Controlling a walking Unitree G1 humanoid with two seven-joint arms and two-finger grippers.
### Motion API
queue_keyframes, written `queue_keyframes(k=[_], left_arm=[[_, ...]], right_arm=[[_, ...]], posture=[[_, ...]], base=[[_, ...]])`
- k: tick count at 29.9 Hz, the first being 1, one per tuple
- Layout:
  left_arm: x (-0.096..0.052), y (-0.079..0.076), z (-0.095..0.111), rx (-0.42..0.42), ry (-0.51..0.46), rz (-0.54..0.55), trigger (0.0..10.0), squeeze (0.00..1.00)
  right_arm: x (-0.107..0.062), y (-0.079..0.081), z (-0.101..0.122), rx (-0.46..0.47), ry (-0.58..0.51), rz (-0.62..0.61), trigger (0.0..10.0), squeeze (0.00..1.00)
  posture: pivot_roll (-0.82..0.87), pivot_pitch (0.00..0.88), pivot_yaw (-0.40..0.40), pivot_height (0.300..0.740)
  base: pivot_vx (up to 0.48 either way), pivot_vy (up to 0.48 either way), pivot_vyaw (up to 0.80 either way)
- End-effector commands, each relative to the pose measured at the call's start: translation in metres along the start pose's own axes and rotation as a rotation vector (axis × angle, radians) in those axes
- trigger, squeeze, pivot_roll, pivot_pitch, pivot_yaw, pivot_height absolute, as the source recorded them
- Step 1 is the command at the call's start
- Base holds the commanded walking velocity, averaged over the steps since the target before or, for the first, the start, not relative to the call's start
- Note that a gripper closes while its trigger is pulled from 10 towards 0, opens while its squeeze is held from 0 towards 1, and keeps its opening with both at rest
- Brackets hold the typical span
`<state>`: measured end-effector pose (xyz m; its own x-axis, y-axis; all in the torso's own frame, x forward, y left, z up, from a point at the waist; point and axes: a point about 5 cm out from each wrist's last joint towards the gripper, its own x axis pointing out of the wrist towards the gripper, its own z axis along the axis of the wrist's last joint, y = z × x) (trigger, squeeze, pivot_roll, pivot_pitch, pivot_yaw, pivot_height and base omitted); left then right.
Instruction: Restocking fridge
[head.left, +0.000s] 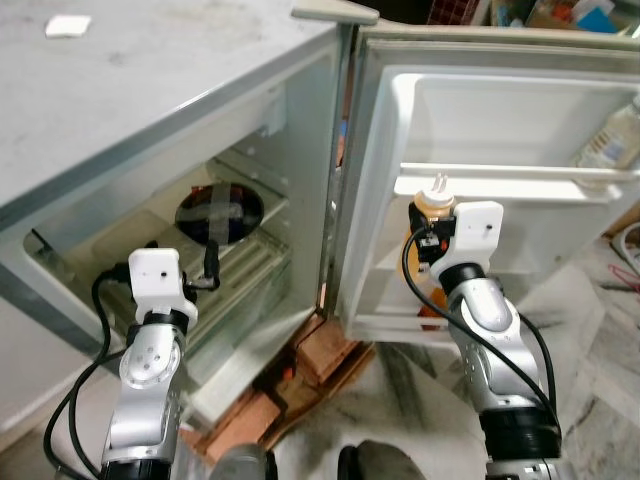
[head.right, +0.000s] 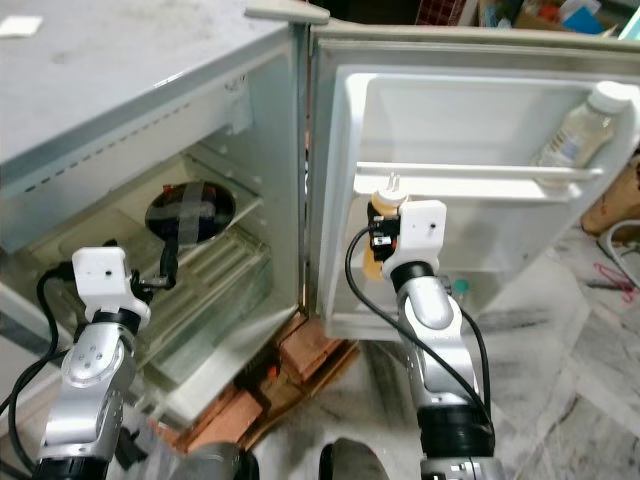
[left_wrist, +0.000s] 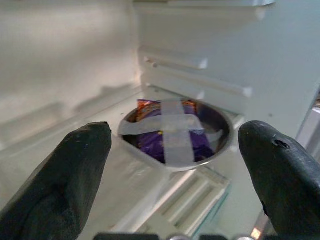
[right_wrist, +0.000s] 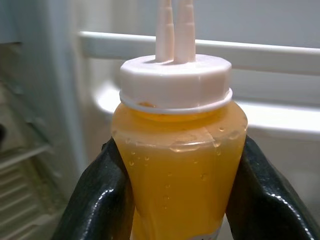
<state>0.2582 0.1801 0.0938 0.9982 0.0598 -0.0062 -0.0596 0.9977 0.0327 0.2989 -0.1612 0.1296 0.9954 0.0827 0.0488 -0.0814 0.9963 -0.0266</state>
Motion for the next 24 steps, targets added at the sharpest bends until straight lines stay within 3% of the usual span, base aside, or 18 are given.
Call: queue_keyframes(k=[1, 16, 24], left_arm=[[-0.001, 0.0014, 0.0018, -0.005, -0.006, 0.004, 10.0, 0.0], [-0.0006, 0.0026, 0.0017, -0.004, -0.003, 0.005, 10.0, 0.0], [0.0006, 0.004, 0.0032, -0.014, -0.015, 0.017, 10.0, 0.0]], right_arm=[[0.0025, -0.005, 0.0032, -0.009, -0.013, -0.023, 10.0, 0.0], [0.0017, -0.0011, 0.0005, 0.002, -0.006, -0.02, 10.0, 0.0], [0.003, 0.0002, -0.0009, 0.011, 0.0, -0.012, 10.0, 0.0]], posture=[[-0.01, 0.08, -0.019, 0.74], [-0.01, 0.076, -0.02, 0.74], [-0.01, 0.07, -0.02, 0.74]], base=[[0.0, -0.27, 0.0], [0.0, -0.426, 0.0], [0.0, 0.0, 0.0]])
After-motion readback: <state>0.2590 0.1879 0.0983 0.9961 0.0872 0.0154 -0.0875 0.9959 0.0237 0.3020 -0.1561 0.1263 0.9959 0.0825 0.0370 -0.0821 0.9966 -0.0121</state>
